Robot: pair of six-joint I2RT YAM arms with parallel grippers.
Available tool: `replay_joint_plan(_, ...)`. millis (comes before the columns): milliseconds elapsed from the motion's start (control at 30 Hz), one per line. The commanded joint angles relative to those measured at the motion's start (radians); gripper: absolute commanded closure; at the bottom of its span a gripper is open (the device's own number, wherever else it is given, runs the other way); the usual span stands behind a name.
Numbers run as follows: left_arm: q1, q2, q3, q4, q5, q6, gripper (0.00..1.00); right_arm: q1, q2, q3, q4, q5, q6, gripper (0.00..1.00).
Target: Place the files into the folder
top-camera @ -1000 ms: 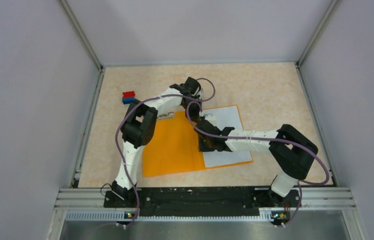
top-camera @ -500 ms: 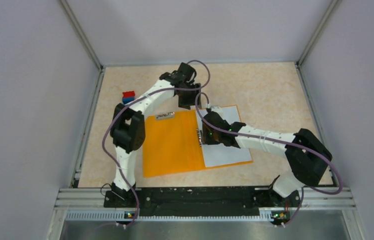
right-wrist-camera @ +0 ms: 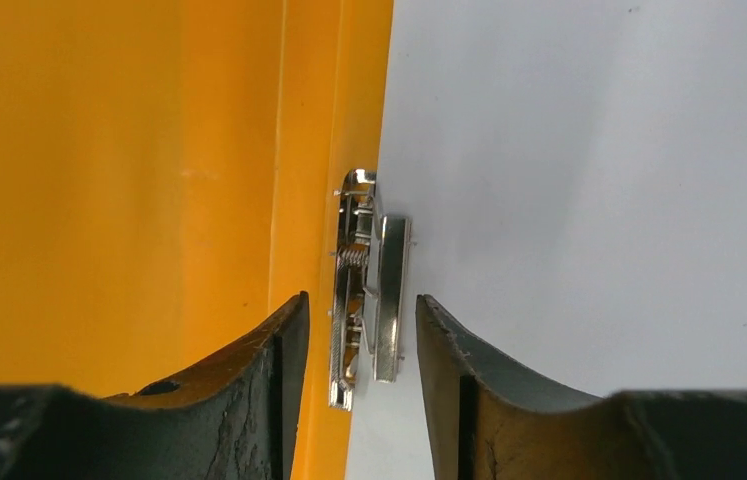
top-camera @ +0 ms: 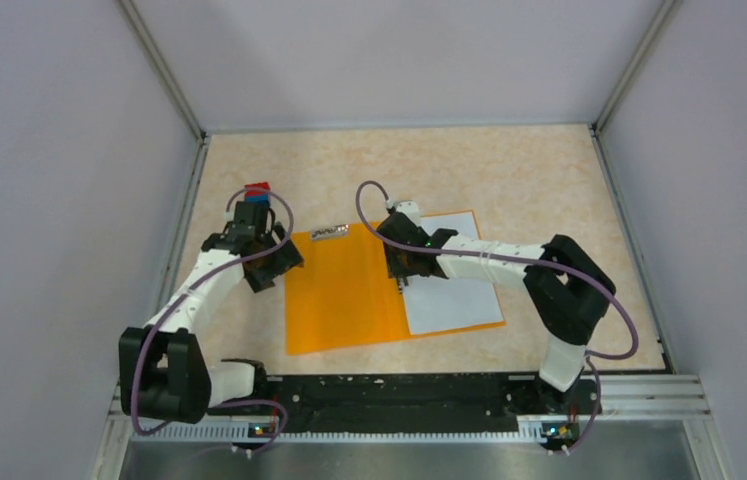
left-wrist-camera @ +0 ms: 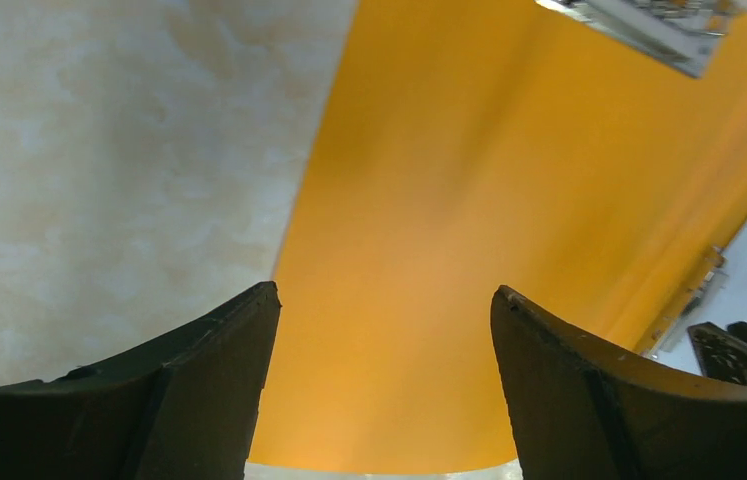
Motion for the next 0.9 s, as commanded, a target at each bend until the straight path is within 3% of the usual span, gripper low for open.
replay_joint_plan(0,0.107,-0.027,-0.097,0.088,0.117,-0.006,0.17,0.011,0.069,0.083,-0.061,0.087,-0.053,0.56)
replay_joint_plan(233,0.181,-0.041,-0.18,0.12,0.18,0.016,0.14,0.011,0.14,0.113,-0.065,0.062,-0.056,0.58)
replay_joint_plan(267,0.184,-0.041,-0.197,0.135,0.197,0.015,0.04,0.01,0.143,0.112,-0.065,0.063,-0.053,0.59)
replay_joint_plan(300,0.186,-0.038,-0.218,0.148,0.217,0.013,0.02,0.002,0.145,0.107,-0.065,0.052,-0.047,0.6)
replay_joint_plan(533,0.186,0.022,-0.268,0.204,0.368,0.037,0.01,-0.06,0.135,0.012,0.018,-0.098,-0.012,0.61)
replay_joint_plan(733,0.184,0.022,-0.274,0.16,0.289,0.064,0.01,-0.089,0.136,-0.052,0.083,-0.171,0.016,0.62)
replay_joint_plan(867,0.18,0.021,-0.277,0.191,0.37,0.056,0.01,-0.09,0.14,-0.062,0.099,-0.199,0.024,0.62)
